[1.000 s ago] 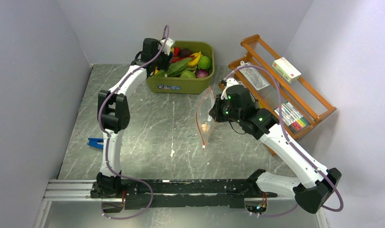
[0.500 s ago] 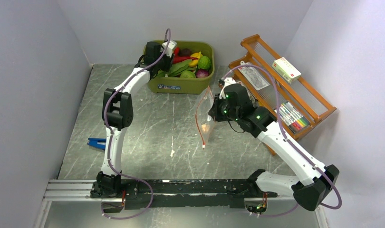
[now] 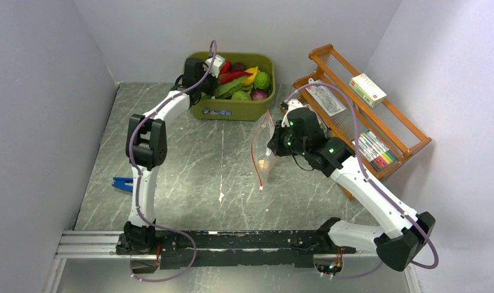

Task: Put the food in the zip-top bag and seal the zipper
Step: Adjust the fake vegetable in the bin.

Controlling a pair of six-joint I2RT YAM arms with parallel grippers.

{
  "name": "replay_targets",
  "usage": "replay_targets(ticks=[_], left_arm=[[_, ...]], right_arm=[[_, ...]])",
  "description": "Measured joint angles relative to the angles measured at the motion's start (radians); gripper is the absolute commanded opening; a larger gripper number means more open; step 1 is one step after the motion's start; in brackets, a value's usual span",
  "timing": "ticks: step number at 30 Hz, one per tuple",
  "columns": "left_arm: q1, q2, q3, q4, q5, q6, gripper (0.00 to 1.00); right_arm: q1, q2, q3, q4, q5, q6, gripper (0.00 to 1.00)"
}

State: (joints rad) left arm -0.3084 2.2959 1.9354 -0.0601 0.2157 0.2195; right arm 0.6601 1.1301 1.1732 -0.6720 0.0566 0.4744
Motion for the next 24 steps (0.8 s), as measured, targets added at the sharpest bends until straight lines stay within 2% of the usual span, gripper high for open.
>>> replay_targets(ticks=[5, 12, 24], left_arm=[[0.0, -0.117, -0.115, 0.016, 0.004, -0.002, 0.07], [0.0, -0.271, -0.194, 0.029, -0.031, -0.003, 0.07], [0.0, -0.379, -0.319, -0.014, -0.122, -0.051, 0.07]], right_arm=[[0.0, 0.0, 0.0, 0.0, 0.0, 0.001, 0.0], [0.0, -0.006, 0.0, 0.0, -0.001, 0.013, 0.0], [0.0, -0.037, -0.006, 0.001, -0.003, 0.024, 0.0]])
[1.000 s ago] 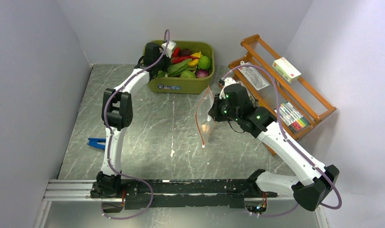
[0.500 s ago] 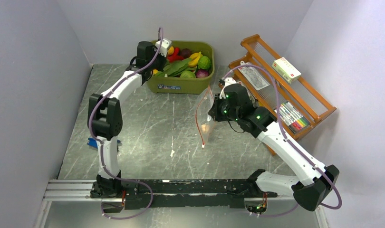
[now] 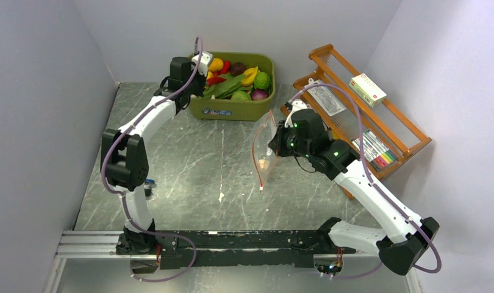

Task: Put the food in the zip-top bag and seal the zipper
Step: Adjust the fake vegetable in the bin.

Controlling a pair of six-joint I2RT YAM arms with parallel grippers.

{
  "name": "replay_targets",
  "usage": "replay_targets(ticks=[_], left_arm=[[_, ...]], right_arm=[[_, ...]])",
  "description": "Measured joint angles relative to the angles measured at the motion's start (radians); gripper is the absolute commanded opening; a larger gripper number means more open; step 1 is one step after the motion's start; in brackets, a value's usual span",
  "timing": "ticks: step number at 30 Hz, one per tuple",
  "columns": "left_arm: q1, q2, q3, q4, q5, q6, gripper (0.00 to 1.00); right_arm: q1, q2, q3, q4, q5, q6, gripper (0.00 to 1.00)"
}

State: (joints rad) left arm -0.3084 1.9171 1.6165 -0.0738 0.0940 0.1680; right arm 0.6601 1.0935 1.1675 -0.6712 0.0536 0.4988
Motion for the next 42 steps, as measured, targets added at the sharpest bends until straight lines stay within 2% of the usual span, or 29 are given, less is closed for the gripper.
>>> replay_targets(ticks=[6, 17, 20, 23, 27, 29, 31, 34, 42], left_arm=[[0.0, -0.045, -0.012, -0.093, -0.102, -0.069, 0.07], [0.0, -0.141, -0.073, -0.222, -0.204, -0.186, 0.08], [0.0, -0.146, -0.066, -0.265, -0.224, -0.212, 0.14], [0.0, -0.146, -0.045, -0.313, -0.235, -0.23, 0.24], [0.0, -0.146, -0.017, -0.358, -0.241, -0.248, 0.5], [0.0, -0.146, -0.01, -0.375, -0.241, -0.254, 0.6], [0.0, -0.146, -0.003, -0.391, -0.238, -0.254, 0.62], [0.0, -0.145, 0.033, -0.416, -0.235, -0.245, 0.56], [0.0, -0.046, 0.217, -0.44, -0.232, -0.169, 0.57]], right_arm=[[0.0, -0.014, -0.009, 0.001, 0.0, 0.003, 0.0], [0.0, -0.019, -0.033, 0.016, -0.001, 0.006, 0.0], [0.0, -0.019, -0.035, 0.017, -0.001, 0.006, 0.0], [0.0, -0.019, -0.037, 0.021, -0.002, 0.006, 0.0], [0.0, -0.019, -0.037, 0.023, 0.0, 0.006, 0.0], [0.0, -0.019, -0.038, 0.024, 0.0, 0.006, 0.0], [0.0, -0.019, -0.042, 0.027, -0.001, 0.006, 0.0], [0.0, -0.018, -0.047, 0.032, -0.001, 0.006, 0.0], [0.0, -0.018, -0.048, 0.039, -0.004, 0.006, 0.0]])
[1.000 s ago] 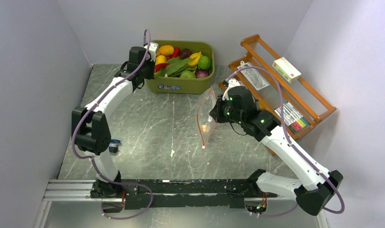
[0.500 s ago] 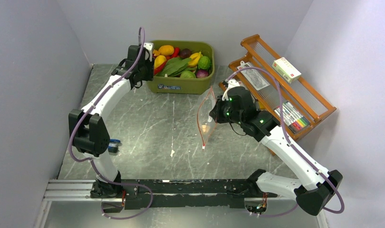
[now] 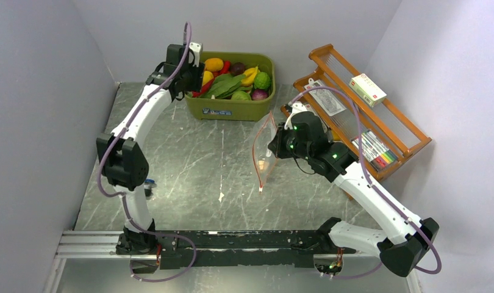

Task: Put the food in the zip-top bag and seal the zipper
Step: Pick up the fake vegetable from the bin.

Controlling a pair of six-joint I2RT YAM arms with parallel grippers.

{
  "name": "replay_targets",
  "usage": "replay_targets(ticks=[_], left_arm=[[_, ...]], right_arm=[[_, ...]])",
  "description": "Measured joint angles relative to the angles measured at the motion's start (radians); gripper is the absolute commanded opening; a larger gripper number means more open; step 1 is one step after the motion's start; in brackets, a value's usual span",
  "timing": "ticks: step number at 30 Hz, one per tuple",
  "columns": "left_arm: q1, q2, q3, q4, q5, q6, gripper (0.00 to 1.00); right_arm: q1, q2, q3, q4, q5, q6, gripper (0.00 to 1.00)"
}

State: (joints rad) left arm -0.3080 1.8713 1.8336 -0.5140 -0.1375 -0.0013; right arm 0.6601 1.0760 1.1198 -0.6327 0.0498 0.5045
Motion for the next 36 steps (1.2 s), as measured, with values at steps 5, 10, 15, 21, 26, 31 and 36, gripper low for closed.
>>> replay_targets(ticks=[5, 10, 15, 21, 26, 31, 36], left_arm=[[0.003, 0.113, 0.078, -0.042, 0.001, 0.024, 0.61], [0.005, 0.182, 0.109, -0.082, 0.001, 0.03, 0.61], [0.009, 0.215, 0.13, -0.092, 0.0, 0.039, 0.62], [0.015, 0.249, 0.166, -0.094, 0.001, 0.047, 0.55], [0.017, 0.257, 0.168, -0.098, 0.005, 0.048, 0.31], [0.016, 0.248, 0.15, -0.086, 0.027, 0.048, 0.21], [0.016, 0.211, 0.126, -0.079, 0.031, 0.034, 0.17]], right_arm=[[0.0, 0.0, 0.0, 0.0, 0.0, 0.0, 0.0], [0.0, 0.0, -0.002, 0.001, -0.001, 0.0, 0.0], [0.0, -0.001, -0.002, 0.002, -0.001, 0.0, 0.0], [0.0, -0.001, -0.002, 0.003, -0.001, 0.0, 0.0], [0.0, -0.001, -0.003, 0.008, -0.001, 0.001, 0.0], [0.0, -0.001, -0.014, 0.014, -0.001, 0.004, 0.0], [0.0, -0.004, -0.024, 0.027, 0.0, 0.013, 0.0]])
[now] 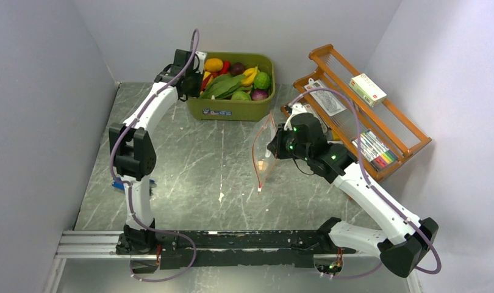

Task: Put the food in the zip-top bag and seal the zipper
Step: Pick up the fake vegetable from the bin.

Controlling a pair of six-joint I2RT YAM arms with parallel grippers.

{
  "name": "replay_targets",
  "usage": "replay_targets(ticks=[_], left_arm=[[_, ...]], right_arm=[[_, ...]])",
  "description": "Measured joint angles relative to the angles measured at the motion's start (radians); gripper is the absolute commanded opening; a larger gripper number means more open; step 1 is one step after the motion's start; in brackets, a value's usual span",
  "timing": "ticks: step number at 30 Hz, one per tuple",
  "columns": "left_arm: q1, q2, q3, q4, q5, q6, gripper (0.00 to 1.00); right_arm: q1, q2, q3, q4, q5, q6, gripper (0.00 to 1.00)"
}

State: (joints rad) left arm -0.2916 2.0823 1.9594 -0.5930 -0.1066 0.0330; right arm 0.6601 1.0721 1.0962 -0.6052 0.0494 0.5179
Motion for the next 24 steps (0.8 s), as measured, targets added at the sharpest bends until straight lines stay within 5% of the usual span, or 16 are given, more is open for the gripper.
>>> replay_targets(ticks=[10, 24], left_arm=[[0.0, -0.29, -0.138, 0.016, 0.107, -0.063, 0.17], [0.0, -0.689, -0.482, 0.084, 0.507, -0.194, 0.16]], right_arm=[[0.0, 0.0, -0.02, 0.028, -0.018, 0.039, 0.0], [0.0, 0.006, -0.025, 0.062, 0.066, 0.217, 0.0]])
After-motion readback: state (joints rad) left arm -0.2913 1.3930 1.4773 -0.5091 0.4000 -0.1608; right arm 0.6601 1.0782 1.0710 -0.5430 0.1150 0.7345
